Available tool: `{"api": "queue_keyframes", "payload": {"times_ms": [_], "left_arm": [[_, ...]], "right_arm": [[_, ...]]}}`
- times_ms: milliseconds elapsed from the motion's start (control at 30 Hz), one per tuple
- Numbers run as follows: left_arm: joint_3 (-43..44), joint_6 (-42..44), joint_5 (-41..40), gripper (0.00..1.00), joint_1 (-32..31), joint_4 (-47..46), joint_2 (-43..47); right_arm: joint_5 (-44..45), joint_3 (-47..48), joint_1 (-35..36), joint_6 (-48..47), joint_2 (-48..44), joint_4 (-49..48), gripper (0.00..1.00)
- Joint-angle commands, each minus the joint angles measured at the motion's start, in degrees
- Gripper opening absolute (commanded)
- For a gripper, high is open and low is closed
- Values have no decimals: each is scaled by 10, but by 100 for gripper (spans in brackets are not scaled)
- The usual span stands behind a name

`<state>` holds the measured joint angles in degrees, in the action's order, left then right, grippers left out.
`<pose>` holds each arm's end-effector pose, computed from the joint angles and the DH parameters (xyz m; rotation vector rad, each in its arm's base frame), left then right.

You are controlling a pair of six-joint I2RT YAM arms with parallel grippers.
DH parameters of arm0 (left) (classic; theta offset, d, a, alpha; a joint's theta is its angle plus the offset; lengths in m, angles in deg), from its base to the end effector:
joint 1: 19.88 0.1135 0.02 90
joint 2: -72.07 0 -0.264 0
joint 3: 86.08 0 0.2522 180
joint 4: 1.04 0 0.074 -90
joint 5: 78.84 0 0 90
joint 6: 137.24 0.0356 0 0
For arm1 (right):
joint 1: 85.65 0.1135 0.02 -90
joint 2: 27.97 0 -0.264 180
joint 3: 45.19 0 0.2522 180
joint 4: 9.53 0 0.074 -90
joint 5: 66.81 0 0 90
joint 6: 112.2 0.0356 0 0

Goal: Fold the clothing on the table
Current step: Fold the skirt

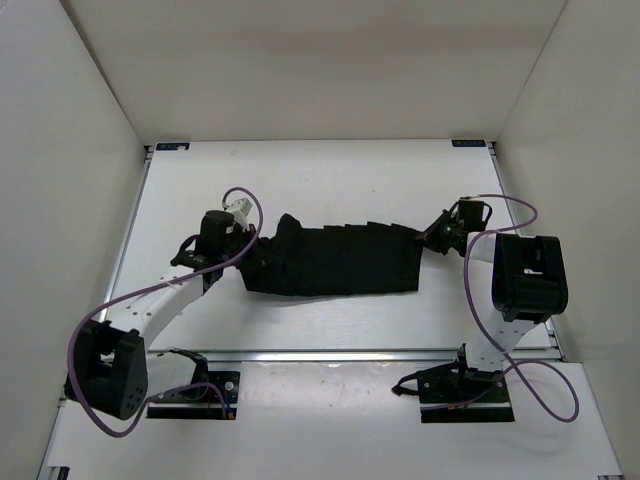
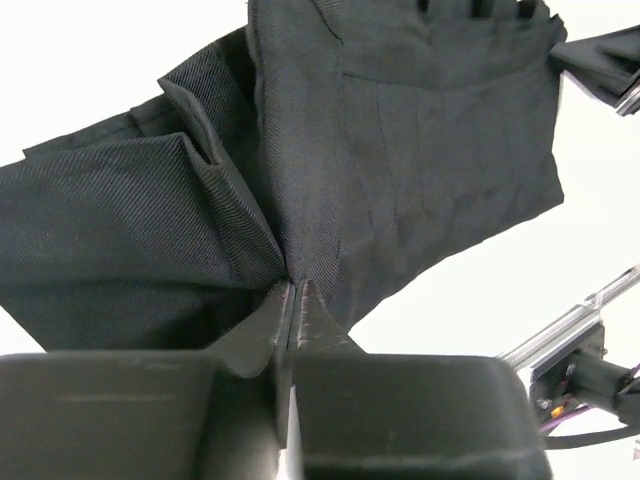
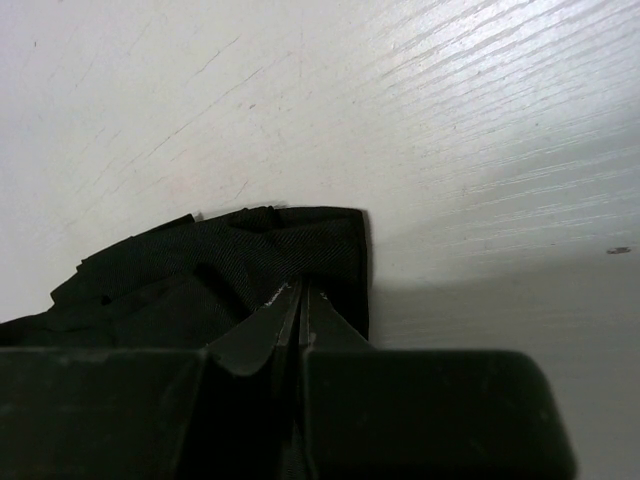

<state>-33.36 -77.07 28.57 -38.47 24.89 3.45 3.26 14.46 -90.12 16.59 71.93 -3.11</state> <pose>0.2305 -0.0888 0.2182 -0.0710 2.3866 -0.7693 0.3316 -0.0137 0.1324 0.7380 2.3212 0.6927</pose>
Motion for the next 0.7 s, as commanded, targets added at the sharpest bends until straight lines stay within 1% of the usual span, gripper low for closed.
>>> {"api": "queue_keyframes", "payload": {"times_ms": [0, 33, 67, 100, 133, 167, 200, 233, 267, 400, 433, 500, 567, 600, 667], "left_arm": [[-5, 1, 13, 22, -4, -1, 8], [-10, -5, 18, 27, 0, -6, 10], [-14, -9, 18, 26, 4, -13, 16], [-15, -9, 18, 28, 0, -6, 21], [-14, -9, 11, 36, -1, -6, 19], [-14, -5, 14, 38, 0, -2, 22], [-13, -3, 11, 28, 0, 3, 18], [-14, -1, 14, 6, 0, 12, 17], [-13, -2, 11, 0, -1, 10, 17], [-20, -5, 6, 0, 0, 25, 22], [-26, -3, -1, 4, 4, 28, 24], [-38, -4, -11, 42, 3, 17, 28], [-41, -1, -28, 50, 7, 21, 22], [-41, 3, -40, 51, 1, 22, 22], [-41, 6, -62, 66, 0, 33, 14]], "right_arm": [[31, 5, 5, -16, 7, 25, 0], [30, 3, 5, -16, 10, 24, 0], [32, 0, 5, -16, 6, 25, 0], [32, 4, 6, -17, 6, 24, 0], [29, 3, 6, -10, 7, 23, 0], [31, 3, 5, -15, 9, 23, 0], [27, 4, 6, -16, 8, 22, 0], [32, 3, 5, -15, 9, 22, 0], [31, 3, 4, -16, 10, 20, 1], [28, 3, 5, -14, 9, 22, 0], [27, 0, 8, -11, 7, 21, 0], [27, 1, 7, -14, 9, 19, 0], [22, 2, 8, -14, 12, 19, 0], [20, 3, 7, -16, 12, 19, 0], [19, 1, 7, -13, 13, 20, 0]]}}
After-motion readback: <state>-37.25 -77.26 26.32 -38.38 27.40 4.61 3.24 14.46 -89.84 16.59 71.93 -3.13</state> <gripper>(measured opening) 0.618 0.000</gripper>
